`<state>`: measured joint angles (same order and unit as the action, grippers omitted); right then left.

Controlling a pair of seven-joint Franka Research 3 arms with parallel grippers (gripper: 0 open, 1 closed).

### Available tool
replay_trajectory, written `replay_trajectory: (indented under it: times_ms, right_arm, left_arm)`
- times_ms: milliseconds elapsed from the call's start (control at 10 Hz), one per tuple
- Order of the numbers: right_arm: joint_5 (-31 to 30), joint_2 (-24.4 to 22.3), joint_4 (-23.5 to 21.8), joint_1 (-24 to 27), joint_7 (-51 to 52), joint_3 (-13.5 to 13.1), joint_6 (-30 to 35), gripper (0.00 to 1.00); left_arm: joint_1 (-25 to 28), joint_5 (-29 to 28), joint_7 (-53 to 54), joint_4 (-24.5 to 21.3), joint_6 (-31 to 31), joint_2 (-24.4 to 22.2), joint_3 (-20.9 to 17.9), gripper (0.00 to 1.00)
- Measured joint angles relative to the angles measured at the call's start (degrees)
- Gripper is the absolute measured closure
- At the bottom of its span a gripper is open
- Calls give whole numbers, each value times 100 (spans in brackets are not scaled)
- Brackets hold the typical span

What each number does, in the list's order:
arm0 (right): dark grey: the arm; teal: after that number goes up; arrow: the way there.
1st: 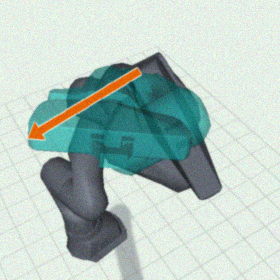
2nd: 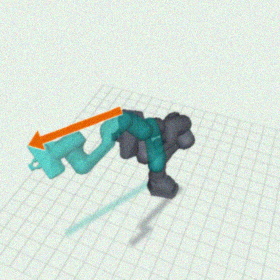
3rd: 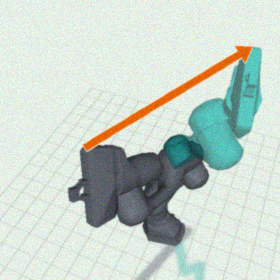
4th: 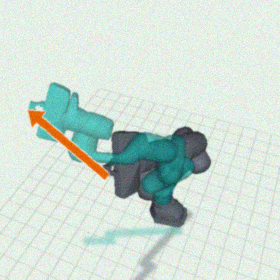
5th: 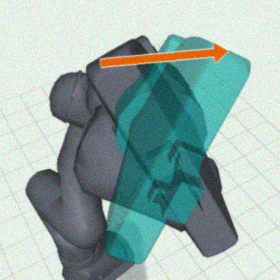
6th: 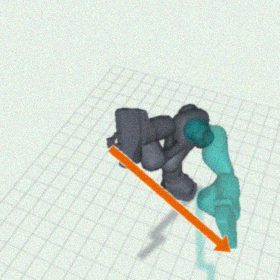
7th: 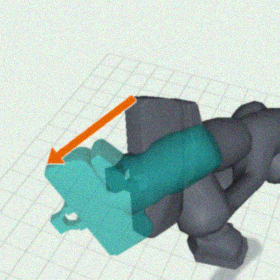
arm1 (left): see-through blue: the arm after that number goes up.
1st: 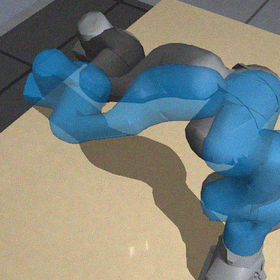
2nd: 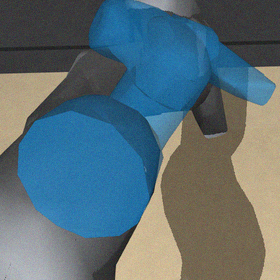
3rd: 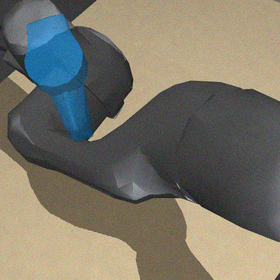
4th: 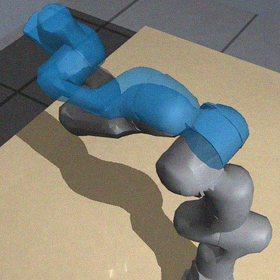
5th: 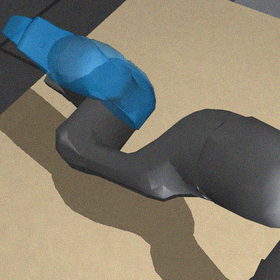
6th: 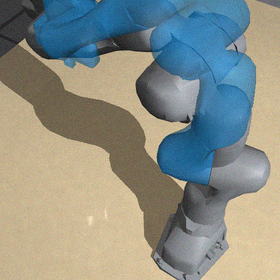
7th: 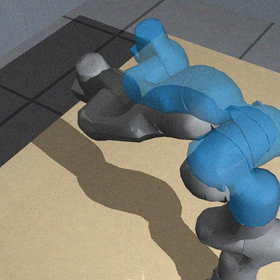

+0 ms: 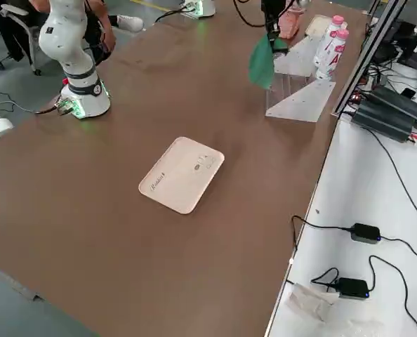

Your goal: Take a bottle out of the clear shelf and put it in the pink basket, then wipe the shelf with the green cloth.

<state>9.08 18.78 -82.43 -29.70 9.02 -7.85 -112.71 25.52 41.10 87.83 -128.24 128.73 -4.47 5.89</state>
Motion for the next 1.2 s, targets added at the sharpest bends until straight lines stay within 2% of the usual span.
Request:
replay_trajectory:
  times_ms: [400, 700, 1200]
  right_arm:
    - [24, -48, -161, -670, -1304, -33, -917, 98]
    - [34, 24, -274, -998, -1721, -34, -1637, 98]
    - [42, 758, -417, -1353, -2122, -35, -3523, 98]
  left_arm:
    - [5, 15, 117, -81, -47, 276, 0, 55]
    - [13, 19, 334, -81, -44, 458, -5, 55]
    - [18, 19, 452, -60, 2, 764, -9, 55]
